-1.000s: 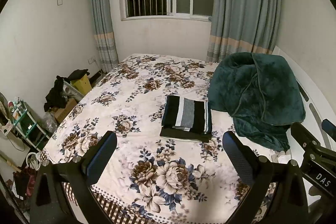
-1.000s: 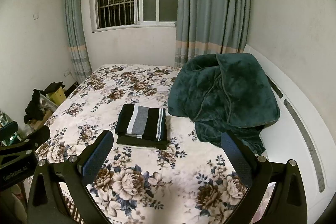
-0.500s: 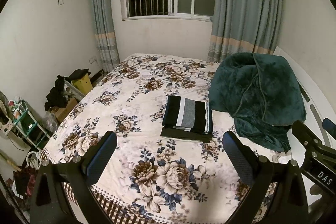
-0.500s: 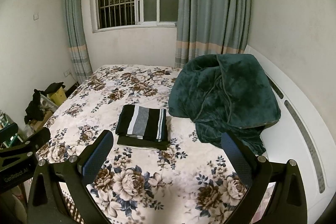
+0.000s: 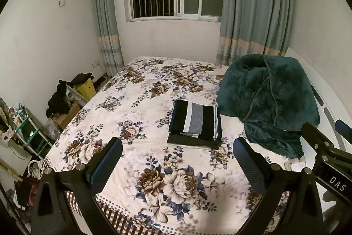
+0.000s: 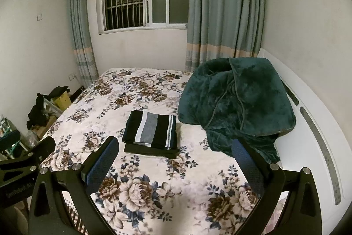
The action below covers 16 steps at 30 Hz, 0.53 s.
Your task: Fold small clothes
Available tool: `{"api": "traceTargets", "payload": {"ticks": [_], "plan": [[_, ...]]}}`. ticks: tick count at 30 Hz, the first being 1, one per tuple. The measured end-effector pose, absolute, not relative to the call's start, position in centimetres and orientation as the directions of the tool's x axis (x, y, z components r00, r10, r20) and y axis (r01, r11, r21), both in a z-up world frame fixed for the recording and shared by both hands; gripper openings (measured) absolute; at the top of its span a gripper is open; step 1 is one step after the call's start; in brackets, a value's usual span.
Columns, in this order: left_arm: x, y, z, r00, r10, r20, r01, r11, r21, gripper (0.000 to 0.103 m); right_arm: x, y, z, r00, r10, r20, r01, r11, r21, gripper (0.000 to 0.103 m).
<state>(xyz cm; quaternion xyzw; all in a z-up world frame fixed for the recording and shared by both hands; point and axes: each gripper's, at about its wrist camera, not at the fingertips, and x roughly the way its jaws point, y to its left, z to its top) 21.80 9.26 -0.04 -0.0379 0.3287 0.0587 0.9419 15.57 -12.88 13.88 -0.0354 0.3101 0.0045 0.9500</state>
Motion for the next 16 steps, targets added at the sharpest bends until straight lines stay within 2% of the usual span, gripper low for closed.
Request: {"api": "traceTargets", "payload": {"ticks": [16], "plan": [[22.71, 9.64, 0.71, 0.781, 0.086, -0.618, -0.135, 0.990, -0.032, 0.103, 15.70, -12.23, 14.24, 0.812, -0.010, -0.583, -0.034, 0.997, -0.064, 0.103]]}}
